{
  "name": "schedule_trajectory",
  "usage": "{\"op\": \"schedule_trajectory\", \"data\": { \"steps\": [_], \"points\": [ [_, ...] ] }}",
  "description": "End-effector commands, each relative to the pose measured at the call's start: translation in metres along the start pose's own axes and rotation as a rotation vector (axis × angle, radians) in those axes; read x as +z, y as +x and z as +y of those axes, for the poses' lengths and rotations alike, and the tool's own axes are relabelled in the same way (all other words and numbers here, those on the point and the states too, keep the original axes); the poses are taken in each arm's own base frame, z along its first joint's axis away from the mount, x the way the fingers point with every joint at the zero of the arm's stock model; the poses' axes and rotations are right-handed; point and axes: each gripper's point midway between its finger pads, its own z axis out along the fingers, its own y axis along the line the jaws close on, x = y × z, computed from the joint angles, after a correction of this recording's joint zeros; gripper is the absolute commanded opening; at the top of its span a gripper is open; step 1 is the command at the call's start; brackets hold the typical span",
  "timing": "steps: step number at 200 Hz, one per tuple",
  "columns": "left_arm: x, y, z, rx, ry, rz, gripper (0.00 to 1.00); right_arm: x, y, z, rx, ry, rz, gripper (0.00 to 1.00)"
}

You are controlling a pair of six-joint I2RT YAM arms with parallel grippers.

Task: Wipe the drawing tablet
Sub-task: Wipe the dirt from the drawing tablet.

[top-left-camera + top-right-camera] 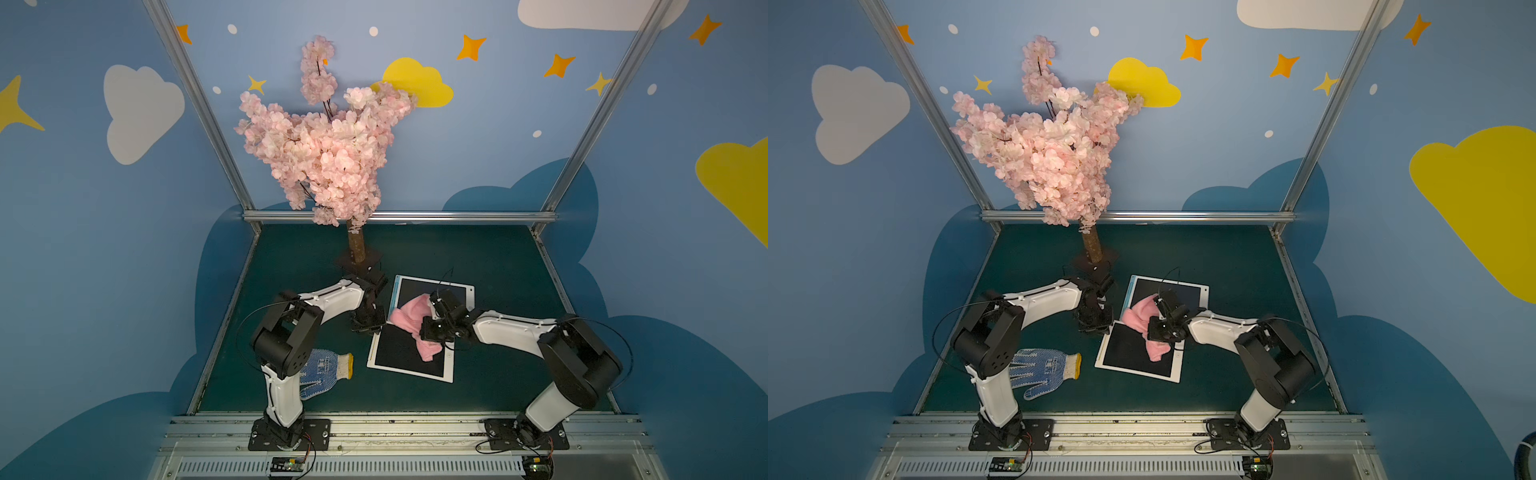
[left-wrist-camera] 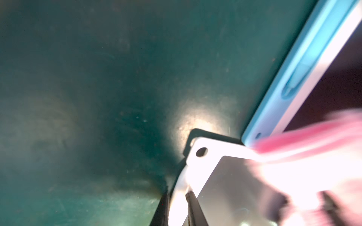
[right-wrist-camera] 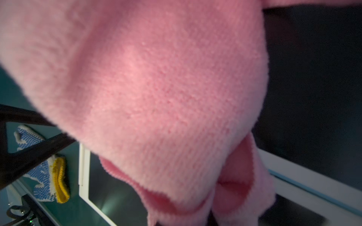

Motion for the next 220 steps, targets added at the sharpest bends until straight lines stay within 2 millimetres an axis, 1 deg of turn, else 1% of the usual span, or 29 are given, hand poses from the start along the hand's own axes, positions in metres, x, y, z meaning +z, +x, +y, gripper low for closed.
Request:
{"op": "schedule_trajectory", "data": {
  "steps": [1,10,19,37,47,56,61,63,68,69,71,74,96,113,129,145,148,151,161,176,190,196,203,220],
  "points": [
    [0.026,0.006,0.002,0.013,-0.016,0.041,0.19,-0.015,0.057,-0.079,0.031,0.209,0.135,0.0],
    [0.027,0.007,0.002,0.014,-0.017,0.042,0.19,-0.022,0.062,-0.086,0.035,0.216,0.131,0.0],
    [0.027,0.007,0.002,0.014,-0.016,0.044,0.19,-0.027,0.064,-0.089,0.031,0.215,0.123,0.0],
    [0.027,0.007,0.002,0.015,-0.016,0.044,0.19,-0.027,0.063,-0.08,0.028,0.188,0.122,0.0],
    [0.028,0.007,0.002,0.013,-0.019,0.045,0.19,-0.024,0.062,-0.069,0.007,0.179,0.132,0.0],
    [0.028,0.007,0.002,0.011,-0.019,0.045,0.19,-0.02,0.057,-0.056,-0.024,0.171,0.134,0.0],
    [0.029,0.008,0.003,0.011,-0.02,0.046,0.19,-0.016,0.059,-0.049,-0.045,0.166,0.143,0.0],
    [0.029,0.007,0.003,0.01,-0.019,0.045,0.19,-0.015,0.056,-0.045,-0.048,0.161,0.14,0.0],
    [0.03,0.008,0.003,0.009,-0.02,0.047,0.19,-0.011,0.06,-0.04,-0.065,0.156,0.156,0.0],
    [0.03,0.008,0.003,0.01,-0.021,0.047,0.19,-0.011,0.055,-0.035,-0.066,0.147,0.146,0.0],
    [0.03,0.008,0.003,0.009,-0.02,0.047,0.19,-0.01,0.056,-0.032,-0.074,0.143,0.15,0.0],
    [0.03,0.007,0.003,0.009,-0.02,0.046,0.19,-0.008,0.051,-0.025,-0.079,0.13,0.142,0.0],
    [0.03,0.007,0.004,0.007,-0.023,0.041,0.19,0.001,0.058,0.008,-0.162,0.085,0.164,0.0],
    [0.031,0.006,0.003,0.007,-0.023,0.042,0.19,0.004,0.071,0.021,-0.208,0.063,0.195,0.0],
    [0.031,0.006,0.002,0.009,-0.02,0.041,0.19,0.001,0.084,0.016,-0.216,0.073,0.214,0.0],
    [0.03,0.004,0.001,0.01,-0.018,0.037,0.19,-0.007,0.092,-0.003,-0.183,0.101,0.208,0.0],
    [0.031,0.005,0.001,0.012,-0.019,0.037,0.19,-0.009,0.089,-0.003,-0.175,0.099,0.197,0.0],
    [0.03,0.004,0.001,0.013,-0.018,0.036,0.19,-0.011,0.097,-0.016,-0.16,0.119,0.209,0.0],
    [0.03,0.004,0.001,0.013,-0.019,0.037,0.19,-0.018,0.1,-0.03,-0.134,0.137,0.204,0.0],
    [0.03,0.004,0.001,0.018,-0.019,0.038,0.19,-0.029,0.108,-0.045,-0.119,0.169,0.198,0.0],
    [0.03,0.003,0.001,0.02,-0.019,0.038,0.19,-0.036,0.117,-0.054,-0.115,0.178,0.201,0.0],
    [0.029,0.003,0.001,0.02,-0.02,0.039,0.19,-0.039,0.121,-0.056,-0.118,0.182,0.203,0.0],
    [0.029,0.003,0.0,0.023,-0.019,0.038,0.19,-0.04,0.124,-0.053,-0.133,0.176,0.204,0.0],
    [0.029,0.002,0.0,0.024,-0.017,0.036,0.19,-0.038,0.129,-0.031,-0.204,0.133,0.206,0.0]
  ]
}}
